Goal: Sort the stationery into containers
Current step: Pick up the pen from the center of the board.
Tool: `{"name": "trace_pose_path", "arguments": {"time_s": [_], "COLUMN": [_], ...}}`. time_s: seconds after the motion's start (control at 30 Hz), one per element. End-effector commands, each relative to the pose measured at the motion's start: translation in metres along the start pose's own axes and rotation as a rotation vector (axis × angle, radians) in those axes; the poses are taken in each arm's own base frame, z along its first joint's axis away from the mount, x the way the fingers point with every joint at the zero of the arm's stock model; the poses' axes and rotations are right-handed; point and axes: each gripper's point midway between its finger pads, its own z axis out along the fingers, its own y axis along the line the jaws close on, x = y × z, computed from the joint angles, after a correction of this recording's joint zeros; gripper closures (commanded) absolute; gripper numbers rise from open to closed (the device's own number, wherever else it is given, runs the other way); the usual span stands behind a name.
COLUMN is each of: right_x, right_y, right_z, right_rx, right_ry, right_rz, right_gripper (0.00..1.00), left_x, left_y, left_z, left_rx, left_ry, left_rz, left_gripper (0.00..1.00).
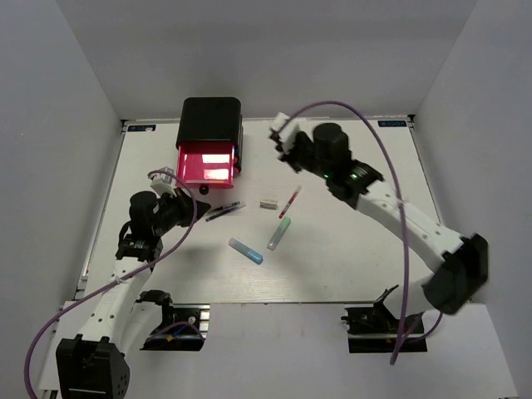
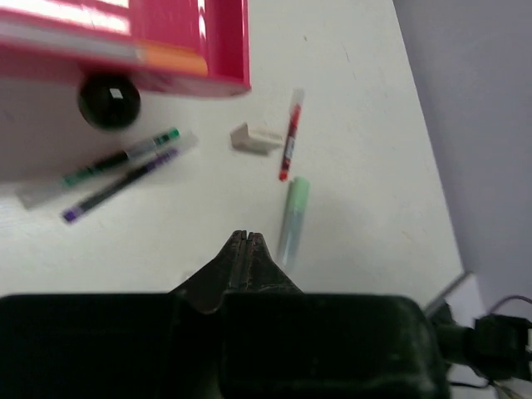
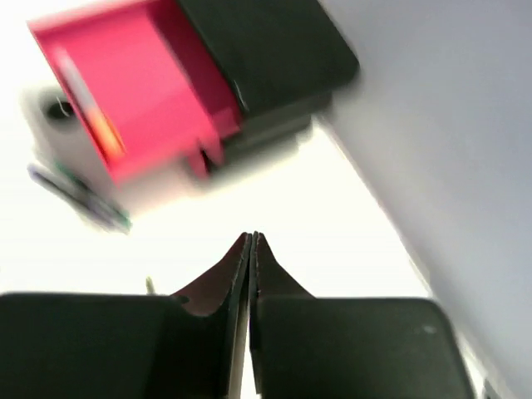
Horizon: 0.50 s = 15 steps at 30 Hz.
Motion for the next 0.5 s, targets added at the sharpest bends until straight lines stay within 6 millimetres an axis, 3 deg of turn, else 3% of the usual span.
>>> {"name": "trace_pose_path", "arguments": {"time_s": [0.0, 0.03, 0.07, 0.1, 0.17, 0.2, 0.27, 0.33, 0.37, 0.43, 0.47], "right_x": [0.083, 0.087, 0.124, 0.121, 0.155, 0.148, 0.166, 0.168, 0.176, 0.176, 0.186], "right_y": [0.005, -0.001, 0.019, 0.015, 0.033, 0.03, 0.05, 0.055, 0.063, 0.061, 0.062], "right_z": [-0.037, -0.051, -0.059, -0.074, -0.085, -0.095, -0.1, -0.106, -0.107, -0.111, -0.111], "right_rx": [0.048, 0.076, 0.043, 0.07, 0.051, 0.07, 0.035, 0.039, 0.032, 0.043, 0.057], "right_ry": [0.189, 0.185, 0.264, 0.245, 0.301, 0.265, 0.275, 0.259, 0.265, 0.24, 0.24], "right_rz": [0.102, 0.13, 0.157, 0.19, 0.262, 0.298, 0.357, 0.411, 0.465, 0.503, 0.511], "right_gripper": [0.88, 0.8, 0.64, 0.57, 0.39, 0.38, 0.33, 0.33, 0.33, 0.32, 0.29], "left_x": [0.022, 0.025, 0.028, 0.033, 0.041, 0.045, 0.058, 0.077, 0.085, 0.107, 0.112], "left_y": [-0.024, -0.024, -0.024, -0.025, -0.024, -0.024, -0.023, -0.023, -0.019, -0.014, -0.014], "left_z": [-0.001, 0.0, -0.001, -0.001, -0.002, -0.002, 0.0, 0.004, 0.006, 0.01, 0.011], "left_rx": [0.112, 0.102, 0.093, 0.083, 0.05, 0.042, 0.014, -0.014, -0.039, -0.107, -0.121], "left_ry": [0.081, 0.091, 0.097, 0.113, 0.134, 0.144, 0.179, 0.241, 0.256, 0.318, 0.33], "left_rz": [-0.146, -0.169, -0.18, -0.181, -0.221, -0.231, -0.262, -0.298, -0.308, -0.337, -0.34], "left_gripper": [1.0, 1.0, 1.0, 1.0, 1.0, 1.0, 0.93, 0.78, 0.76, 0.68, 0.64]}}
